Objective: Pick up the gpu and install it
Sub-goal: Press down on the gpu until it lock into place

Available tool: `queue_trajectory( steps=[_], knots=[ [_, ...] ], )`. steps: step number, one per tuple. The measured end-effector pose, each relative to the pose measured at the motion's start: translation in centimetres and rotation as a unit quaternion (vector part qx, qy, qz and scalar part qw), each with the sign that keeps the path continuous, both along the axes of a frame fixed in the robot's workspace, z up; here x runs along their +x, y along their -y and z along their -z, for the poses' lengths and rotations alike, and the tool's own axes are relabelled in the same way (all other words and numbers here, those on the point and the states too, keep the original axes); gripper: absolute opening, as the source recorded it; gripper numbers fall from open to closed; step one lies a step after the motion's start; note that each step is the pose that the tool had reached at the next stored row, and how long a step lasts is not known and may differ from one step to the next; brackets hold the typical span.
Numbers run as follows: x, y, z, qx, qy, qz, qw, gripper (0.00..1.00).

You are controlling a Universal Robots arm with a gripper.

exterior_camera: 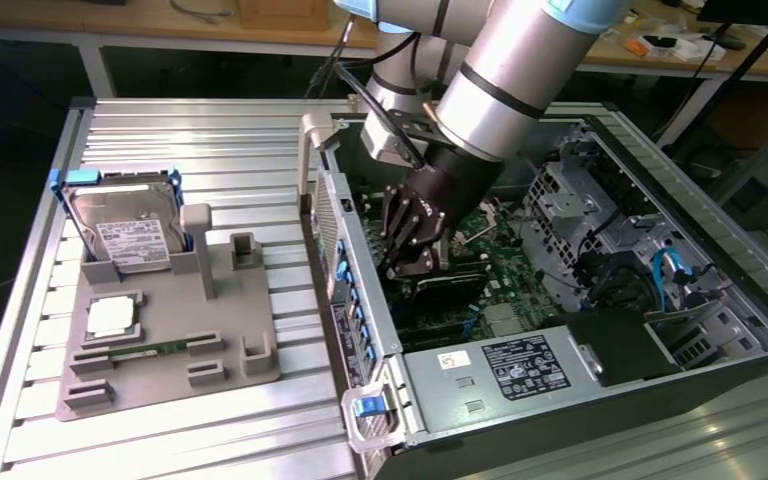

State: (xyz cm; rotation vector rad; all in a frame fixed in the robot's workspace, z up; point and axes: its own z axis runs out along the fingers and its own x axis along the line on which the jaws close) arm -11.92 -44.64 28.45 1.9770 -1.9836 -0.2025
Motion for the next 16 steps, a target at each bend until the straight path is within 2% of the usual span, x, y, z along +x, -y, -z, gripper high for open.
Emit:
queue_trajectory(
  steps=[6,9,16],
  knots=[
    [-0.05,-0.03,0.05,-0.0002,-0.0066,-0.008,0.9999,0.11],
    [-0.03,-0.23,0.12,-0.0011,-0.0102,-0.010,0.9999,0.11],
    [0.09,-0.50,0.38,-0.0011,-0.0147,-0.013,0.9998,0.11]
  ],
)
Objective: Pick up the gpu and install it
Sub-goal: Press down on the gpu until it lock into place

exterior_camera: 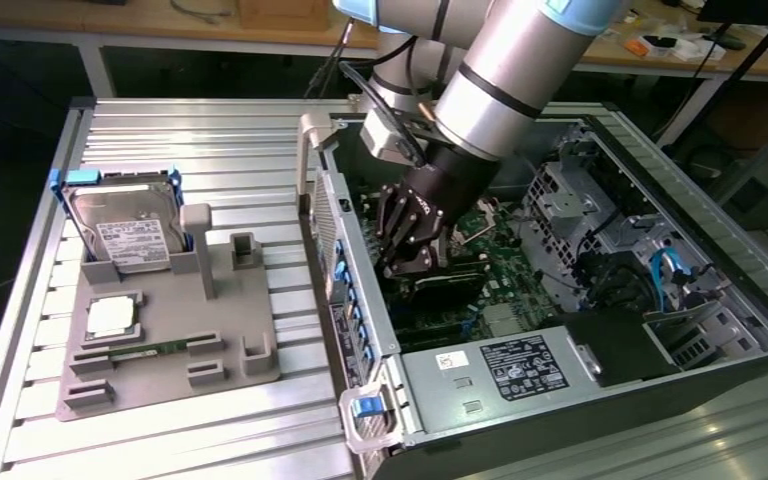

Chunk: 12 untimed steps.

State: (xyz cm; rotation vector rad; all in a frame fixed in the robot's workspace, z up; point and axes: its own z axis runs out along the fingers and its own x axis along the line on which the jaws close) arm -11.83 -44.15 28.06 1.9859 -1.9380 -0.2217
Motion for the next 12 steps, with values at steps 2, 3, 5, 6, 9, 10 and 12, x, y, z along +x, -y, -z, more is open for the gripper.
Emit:
queue_trajectory(
  steps=[2,3,5,6,9,10,12],
  knots=[
    [0.2,0.02,0.23,0.0006,-0.0006,0.000,1.0000,0.11],
    [0.3,0.04,0.39,0.0006,-0.0012,0.000,1.0000,0.11],
    [1.0,0.05,0.53,-0.0001,-0.0088,0.000,1.0000,0.11],
    [1.5,0.05,0.53,-0.0007,-0.0140,0.000,0.9999,0.11],
    [2.0,0.03,0.48,-0.0057,-0.0266,0.000,0.9996,0.11],
    [2.0,0.01,0.38,-0.0099,-0.0301,0.000,0.9995,0.11],
    [2.0,-0.09,0.16,-0.0196,-0.0356,0.000,0.9992,0.11]
  ],
)
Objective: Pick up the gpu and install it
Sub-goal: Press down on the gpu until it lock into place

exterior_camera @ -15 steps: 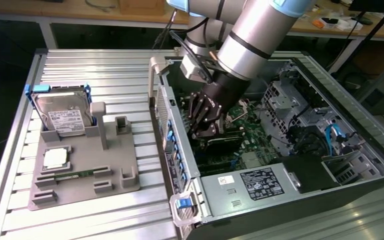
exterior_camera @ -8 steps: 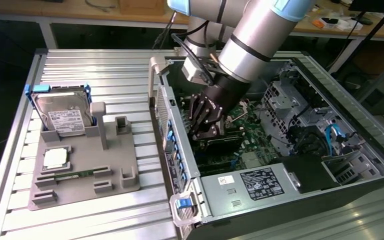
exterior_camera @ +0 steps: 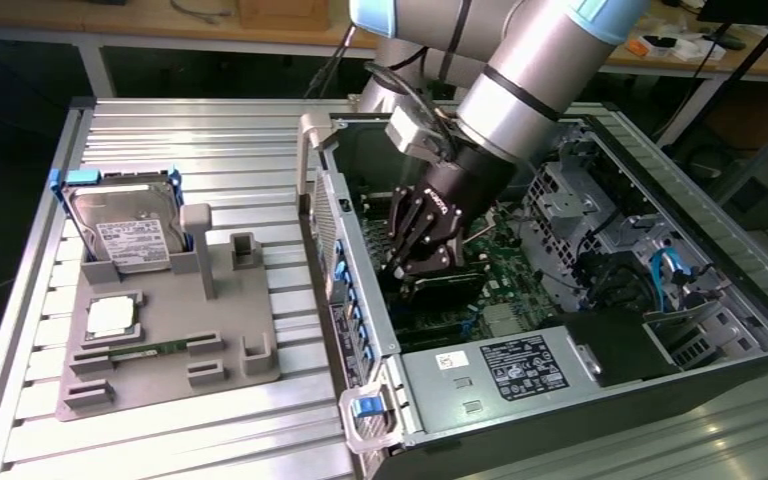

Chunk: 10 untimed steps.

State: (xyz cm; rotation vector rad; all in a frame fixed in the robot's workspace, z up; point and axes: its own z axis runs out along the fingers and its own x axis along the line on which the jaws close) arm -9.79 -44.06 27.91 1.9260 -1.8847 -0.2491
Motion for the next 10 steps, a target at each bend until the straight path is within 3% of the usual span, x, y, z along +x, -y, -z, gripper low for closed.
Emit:
queue_trajectory(
  steps=[2,6,7,10],
  knots=[
    [0.0,-0.15,-0.25,-0.0094,-0.0053,0.000,0.9999,0.11],
    [0.2,-0.62,-0.51,-0.0231,-0.0126,0.000,0.9997,0.11],
    [0.3,-0.78,-0.58,-0.0257,-0.0137,0.000,0.9996,0.11],
    [0.5,-1.35,-0.70,-0.0283,-0.0149,0.000,0.9995,0.11]
  ],
)
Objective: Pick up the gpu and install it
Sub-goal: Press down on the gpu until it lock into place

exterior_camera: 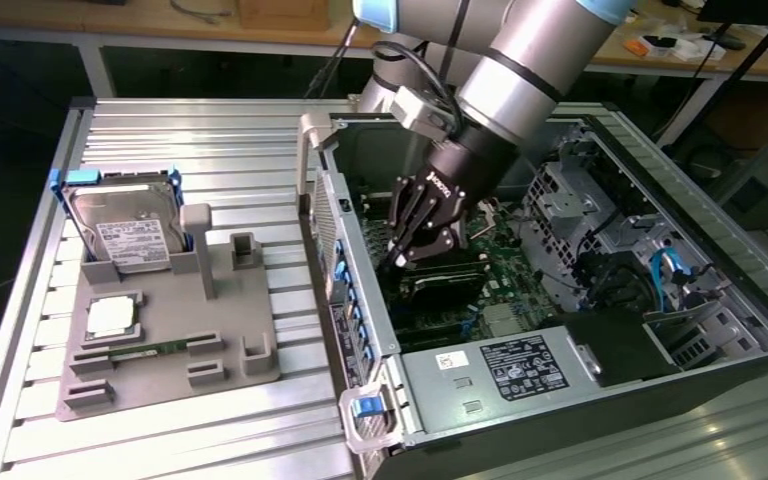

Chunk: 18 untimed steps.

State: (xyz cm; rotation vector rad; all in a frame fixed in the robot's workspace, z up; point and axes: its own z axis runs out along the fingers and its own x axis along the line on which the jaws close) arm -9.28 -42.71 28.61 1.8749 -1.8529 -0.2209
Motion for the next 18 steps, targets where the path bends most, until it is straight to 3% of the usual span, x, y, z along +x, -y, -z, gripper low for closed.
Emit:
queue_trajectory(
  steps=[4,8,18],
  knots=[
    [0.1,-0.95,-0.07,-0.0012,-0.0005,0.000,1.0000,0.11],
    [0.1,-1.56,-0.06,-0.0011,-0.0006,0.000,1.0000,0.11],
    [-0.6,-1.77,-0.05,-0.0012,-0.0009,-0.006,1.0000,0.11]
  ],
)
